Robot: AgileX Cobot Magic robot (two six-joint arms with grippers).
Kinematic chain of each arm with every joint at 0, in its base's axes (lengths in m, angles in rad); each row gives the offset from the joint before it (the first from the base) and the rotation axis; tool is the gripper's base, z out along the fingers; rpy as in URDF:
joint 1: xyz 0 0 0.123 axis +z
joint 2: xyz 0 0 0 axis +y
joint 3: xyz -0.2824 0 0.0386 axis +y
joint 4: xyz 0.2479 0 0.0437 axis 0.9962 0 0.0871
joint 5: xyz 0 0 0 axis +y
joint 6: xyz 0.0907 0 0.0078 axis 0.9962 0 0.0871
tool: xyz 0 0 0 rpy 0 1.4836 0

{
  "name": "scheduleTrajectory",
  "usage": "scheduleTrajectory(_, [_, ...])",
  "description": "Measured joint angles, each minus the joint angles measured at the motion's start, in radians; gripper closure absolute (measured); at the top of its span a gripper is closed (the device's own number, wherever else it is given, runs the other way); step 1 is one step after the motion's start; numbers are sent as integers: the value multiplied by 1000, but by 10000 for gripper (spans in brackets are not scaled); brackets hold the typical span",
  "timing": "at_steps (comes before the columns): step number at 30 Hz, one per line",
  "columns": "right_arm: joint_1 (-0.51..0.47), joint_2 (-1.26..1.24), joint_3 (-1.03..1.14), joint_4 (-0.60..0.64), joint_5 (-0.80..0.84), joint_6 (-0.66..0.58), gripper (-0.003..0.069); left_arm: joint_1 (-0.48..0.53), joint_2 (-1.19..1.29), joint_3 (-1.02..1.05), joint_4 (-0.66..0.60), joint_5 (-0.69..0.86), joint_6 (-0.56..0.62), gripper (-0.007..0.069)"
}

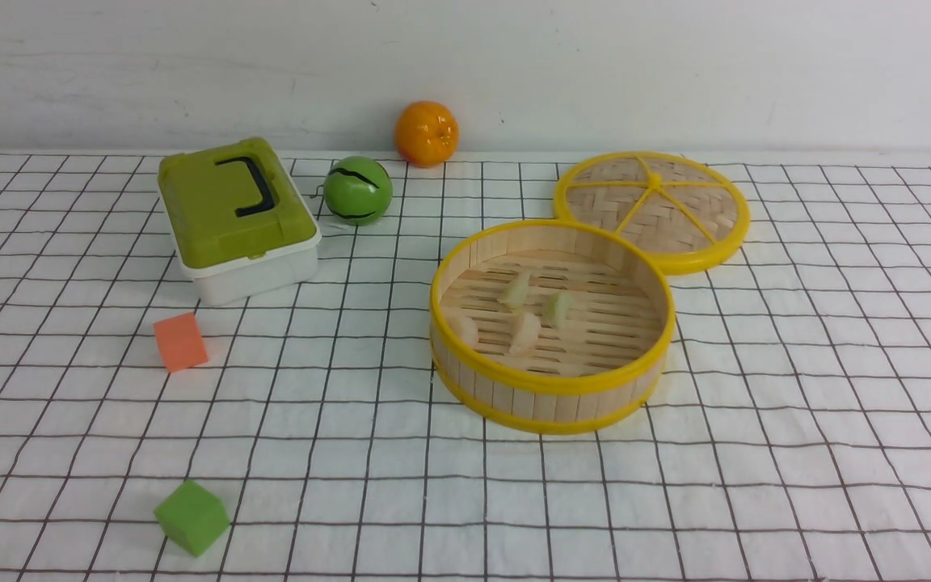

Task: Put the dumplings into the steamer on the table with the white tablecloth.

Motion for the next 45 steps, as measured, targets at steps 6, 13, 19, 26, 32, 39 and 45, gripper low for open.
scheduleTrajectory(6, [0,0,62,-6,119,0,666,0,0,0,0,0,0,547])
scheduleTrajectory(13, [-1,0,61,1,248,0,663,0,0,0,1,0,0,536])
scheduleTrajectory(19, [-1,0,56,1,269,0,663,0,0,0,1,0,0,533])
scheduleTrajectory(26, [-1,0,56,1,271,0,659,0,0,0,1,0,0,525])
scheduleTrajectory(32, [-1,0,56,1,271,0,652,0,0,0,1,0,0,519])
scheduleTrajectory(39, [-1,0,56,1,272,0,643,47,0,79,4,-40,21,515])
scheduleTrajectory(45, [-1,0,56,1,272,0,639,255,0,163,-119,-303,55,515])
